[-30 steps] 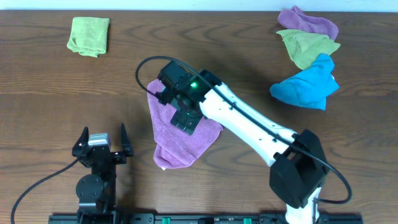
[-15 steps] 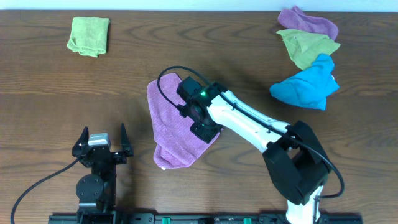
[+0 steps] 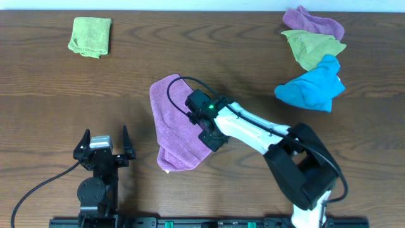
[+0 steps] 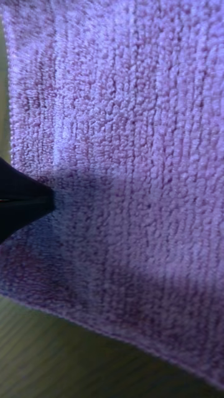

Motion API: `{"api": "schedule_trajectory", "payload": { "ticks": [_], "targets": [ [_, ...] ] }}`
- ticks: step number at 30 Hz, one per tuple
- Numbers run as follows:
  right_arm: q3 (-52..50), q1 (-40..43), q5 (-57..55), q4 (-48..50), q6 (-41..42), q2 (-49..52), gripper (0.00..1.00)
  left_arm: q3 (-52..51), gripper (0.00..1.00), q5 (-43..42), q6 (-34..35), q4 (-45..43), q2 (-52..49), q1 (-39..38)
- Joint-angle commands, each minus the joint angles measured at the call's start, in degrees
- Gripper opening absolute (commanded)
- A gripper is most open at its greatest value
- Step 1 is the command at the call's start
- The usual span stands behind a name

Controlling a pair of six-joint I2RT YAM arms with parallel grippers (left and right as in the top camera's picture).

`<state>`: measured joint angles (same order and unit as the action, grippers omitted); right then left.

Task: Fold the cloth

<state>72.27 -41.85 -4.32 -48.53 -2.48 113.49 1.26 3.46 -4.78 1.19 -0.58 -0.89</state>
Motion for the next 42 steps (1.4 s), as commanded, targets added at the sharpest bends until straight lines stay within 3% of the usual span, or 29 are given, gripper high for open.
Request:
{"api": "schedule_trajectory", "payload": {
  "ticks": [1,14,19,25,27,32,34,36,42],
  "targets": [
    [-5.9,4.2,-4.1,0.5,4.8,1.3,0.02,-1.0,0.96,2.4,-0.6,2.6,0.3,0.2],
    [-18.3,14.9,-2.5,-0.5,18.8,1.3,0.01,-1.0,0.95,2.4,-0.6,2.6,0.3,0.2],
    [-15.5,14.7,-2.6,-3.0,18.7,-1.5,0.02,-1.0,0.95,2.4,-0.6,2.6,0.3,0.2],
    [-9.9,14.7,-6.0,-6.6,18.7,-13.5,0.01,-1.0,0.95,2.4,-0.6,2.6,0.3,0.2],
    [-8.4,14.7,-4.1,-4.4,16.7,-17.8,0.02,-1.0,0.95,2.4,-0.6,2.6,0.3,0.2],
    [-8.2,14.4,3.8,6.8,9.6,-23.1,0.15,-1.0,0.95,2.4,-0.6,2.6,0.3,0.2],
    [-8.2,14.4,6.4,11.6,7.5,-22.3,0.01,-1.0,0.95,2.4,-0.6,2.6,0.3,0.2],
    [-8.2,14.4,11.3,14.6,4.9,-20.0,0.01,-1.0,0.95,2.4,-0.6,2.6,0.3,0.2],
    [-8.2,13.9,11.6,23.6,3.0,-11.5,0.01,-1.0,0.95,2.4,-0.6,2.6,0.3,0.2]
  ]
}}
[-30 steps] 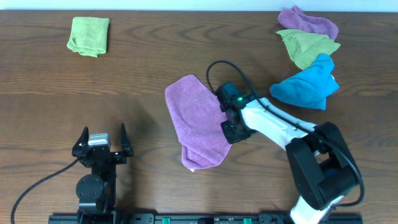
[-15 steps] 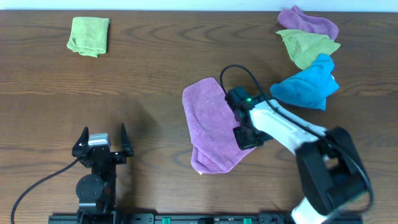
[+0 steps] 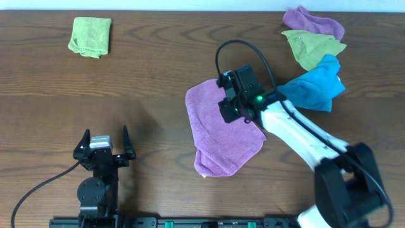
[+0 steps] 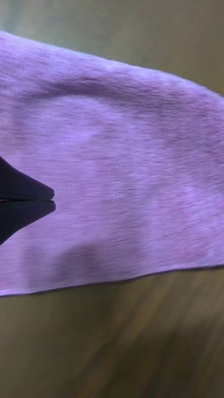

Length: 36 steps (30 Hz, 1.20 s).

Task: Fold the cloth

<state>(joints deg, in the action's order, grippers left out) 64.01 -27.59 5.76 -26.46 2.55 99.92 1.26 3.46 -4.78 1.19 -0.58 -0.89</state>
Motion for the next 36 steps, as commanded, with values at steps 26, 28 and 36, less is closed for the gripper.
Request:
{"api": "schedule_trajectory", "payload": {
  "ticks": [26,28,36],
  "targets": [
    [3.5,-0.6,0.0,21.8,-4.0,17.3,0.01,-1.0,0.95,2.4,-0.6,2.6,0.3,0.2],
    [3.5,-0.5,0.0,22.4,-3.9,18.1,0.01,-1.0,0.96,2.4,-0.6,2.6,0.3,0.2],
    [4.1,0.3,-10.3,23.5,-3.9,20.9,0.01,-1.0,0.95,2.4,-0.6,2.6,0.3,0.2]
  ]
}}
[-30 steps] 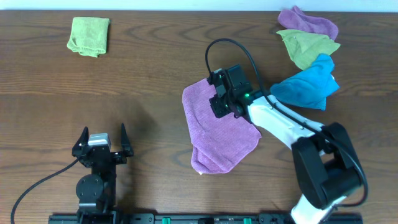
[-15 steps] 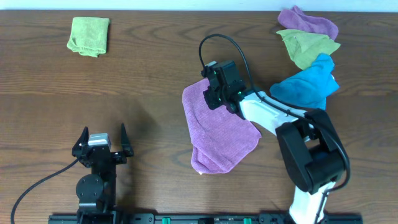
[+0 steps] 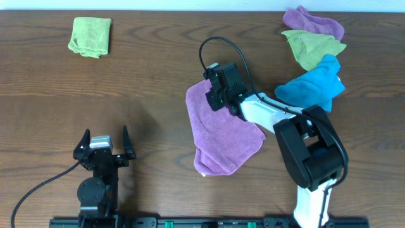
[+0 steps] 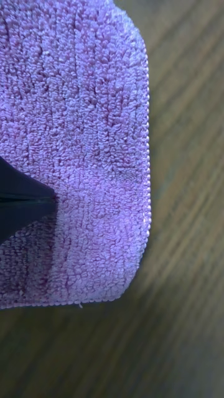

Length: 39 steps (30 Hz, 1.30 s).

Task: Fold the cloth

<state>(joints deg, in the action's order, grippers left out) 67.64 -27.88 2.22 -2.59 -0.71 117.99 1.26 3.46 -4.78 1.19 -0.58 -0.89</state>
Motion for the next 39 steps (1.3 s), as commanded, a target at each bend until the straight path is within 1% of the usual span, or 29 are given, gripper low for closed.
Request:
{"api": "schedule_trajectory", "payload": {
  "ticks": [1,6,9,13,14,16,17,18,19,23,24,25,26,27,28,29,32,34,36,37,39],
  "targets": [
    [0.8,1.1,-8.6,-0.7,-0.6,3.5,0.01,-1.0,0.96,2.4,-0.6,2.6,0.3,0.2],
    [3.8,5.3,-17.4,-5.0,4.8,7.7,0.01,-1.0,0.95,2.4,-0.6,2.6,0.3,0.2],
    [6.3,8.4,-17.2,-8.9,8.8,8.5,0.01,-1.0,0.95,2.4,-0.6,2.6,0.3,0.2],
    [10.0,9.3,-16.2,-12.0,8.8,8.0,0.01,-1.0,0.95,2.4,-0.6,2.6,0.3,0.2],
    [11.8,9.0,-16.1,-13.9,8.8,7.3,0.07,-1.0,0.96,2.4,-0.6,2.6,0.3,0.2],
    [15.7,7.7,-16.2,-17.7,8.8,5.4,0.61,-1.0,0.95,2.4,-0.6,2.6,0.3,0.2],
    [17.2,7.3,-16.1,-19.5,8.8,4.3,0.70,-1.0,0.95,2.4,-0.6,2.6,0.3,0.2],
    [19.2,6.7,-16.1,-21.8,8.8,2.7,0.95,-1.0,0.95,2.4,-0.6,2.6,0.3,0.2],
    [20.6,6.2,-16.1,-23.6,8.8,1.4,0.99,-1.0,0.95,2.4,-0.6,2.6,0.3,0.2],
    [24.8,4.3,-14.1,-30.8,8.8,-4.2,0.99,-1.0,0.95,2.4,-0.6,2.6,0.3,0.2],
    [24.9,3.9,-13.2,-32.5,8.6,-5.7,0.98,-1.0,0.95,2.4,-0.6,2.6,0.3,0.2],
    [24.9,3.3,-11.5,-34.6,8.1,-7.0,0.94,-1.0,0.96,2.4,-0.6,2.6,0.3,0.2],
    [24.9,2.5,-7.1,-37.9,6.3,-8.5,0.87,-1.0,0.95,2.4,-0.6,2.6,0.3,0.2],
    [24.9,1.6,-3.1,-41.6,4.2,-9.3,0.75,-1.0,0.95,2.4,-0.6,2.6,0.3,0.2],
    [24.8,0.3,-2.8,-45.7,2.6,-9.3,0.67,-1.0,0.95,2.4,-0.6,2.6,0.3,0.2],
    [24.3,-0.7,-5.6,-48.8,2.0,-9.0,0.63,-1.0,0.95,2.4,-0.6,2.6,0.3,0.2],
    [21.2,-1.8,-15.9,-56.3,2.5,-9.0,0.57,-1.0,0.95,2.4,-0.6,2.6,0.3,0.2],
    [20.3,-1.0,-18.5,-61.6,4.9,-9.7,0.56,-1.0,0.95,2.4,-0.6,2.6,0.3,0.2],
    [19.1,0.0,-18.4,-64.0,7.8,-11.7,0.52,-1.0,0.96,2.4,-0.6,2.6,0.3,0.2],
    [18.0,0.7,-18.4,-64.6,10.1,-14.0,0.49,-1.0,0.95,2.4,-0.6,2.6,0.3,0.2],
    [15.1,1.8,-16.9,-63.9,10.0,-19.6,0.51,-1.0,0.95,2.4,-0.6,2.6,0.3,0.2]
  ]
}}
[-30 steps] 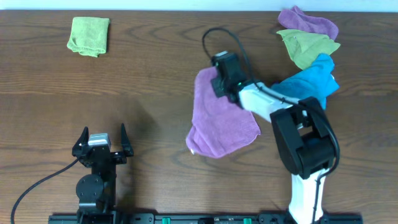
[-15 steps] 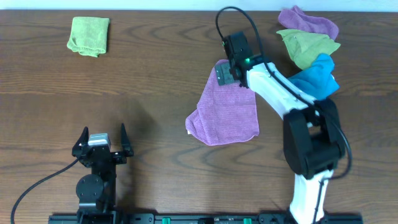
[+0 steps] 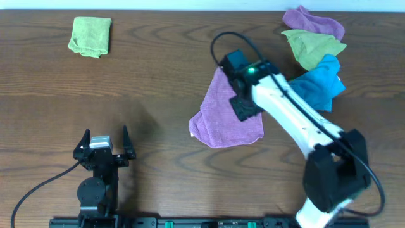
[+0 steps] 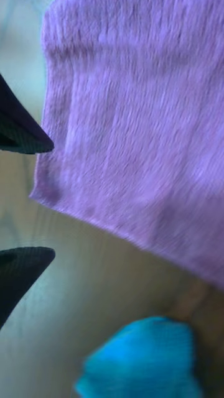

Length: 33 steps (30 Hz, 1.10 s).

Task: Fold the cloth

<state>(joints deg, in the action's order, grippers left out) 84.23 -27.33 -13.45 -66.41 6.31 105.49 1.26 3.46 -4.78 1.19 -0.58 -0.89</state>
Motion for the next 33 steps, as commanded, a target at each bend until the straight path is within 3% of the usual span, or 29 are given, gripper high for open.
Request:
{"api": "schedule_trajectory", "payload": {
  "ticks": [1,6,12,18,24,33],
  "targets": [
    [-4.8,1.9,0.5,1.2,3.1,-11.8,0.51,-1.0,0.95,2.4,-0.6,2.6,0.3,0.2],
    [-30.4,3.3,15.6,14.8,8.0,-33.3,0.61,-1.0,0.95,2.4,-0.6,2.6,0.3,0.2],
    [-44.2,3.4,24.0,21.7,17.1,-37.0,0.59,-1.0,0.95,2.4,-0.6,2.6,0.3,0.2],
    [-48.6,5.3,24.1,28.0,19.1,-36.0,0.63,-1.0,0.95,2.4,-0.6,2.6,0.3,0.2],
    [-49.7,11.5,29.8,36.4,22.8,-30.4,0.58,-1.0,0.95,2.4,-0.6,2.6,0.3,0.2],
    [-49.7,14.9,31.9,40.4,25.3,-25.6,0.57,-1.0,0.95,2.4,-0.6,2.6,0.3,0.2]
  ]
}}
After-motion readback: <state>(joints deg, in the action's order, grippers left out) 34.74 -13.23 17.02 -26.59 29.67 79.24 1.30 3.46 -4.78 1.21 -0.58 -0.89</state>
